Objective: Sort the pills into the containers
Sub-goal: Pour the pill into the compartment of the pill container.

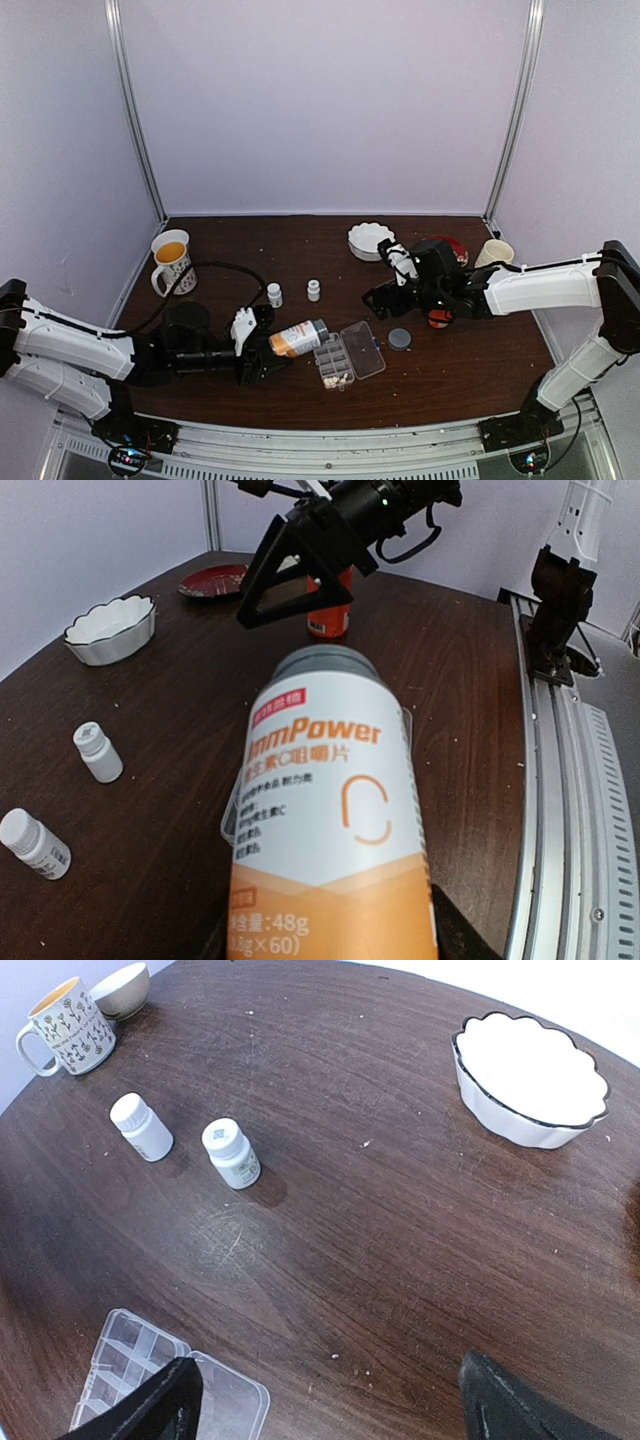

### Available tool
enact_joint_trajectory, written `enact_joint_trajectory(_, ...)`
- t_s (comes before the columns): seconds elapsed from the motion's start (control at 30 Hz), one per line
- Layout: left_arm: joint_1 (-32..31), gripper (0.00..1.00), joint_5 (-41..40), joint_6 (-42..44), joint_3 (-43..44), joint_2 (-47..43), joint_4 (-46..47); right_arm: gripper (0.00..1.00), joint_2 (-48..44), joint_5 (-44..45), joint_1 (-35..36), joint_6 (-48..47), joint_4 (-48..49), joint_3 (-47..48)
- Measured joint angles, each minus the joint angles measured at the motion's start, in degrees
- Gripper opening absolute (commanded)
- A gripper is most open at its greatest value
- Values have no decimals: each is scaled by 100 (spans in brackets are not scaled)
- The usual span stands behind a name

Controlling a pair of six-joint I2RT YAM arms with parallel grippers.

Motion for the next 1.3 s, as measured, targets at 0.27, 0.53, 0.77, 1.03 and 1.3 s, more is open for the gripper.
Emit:
enact_joint_trajectory(0.27,-289,0,-52,2,-15,474,-129,92,-2,122,4,94,-4,2)
enact_joint_trajectory(0.53,-367,0,-20,-9,439,798,-560,92,-212,400,4,90,-9,-4)
enact_joint_trajectory(0.77,-367,0,-20,-59,446,807,-717,92,-260,503,4,90,-15,-4)
enact_joint_trajectory(1.03,-367,0,9,-109,538,1064,-859,92,-260,520,4,90,-20,-4)
enact_joint_trajectory(1.3,-367,0,68,-111,787,1307,-916,92,-260,520,4,87,-37,-4)
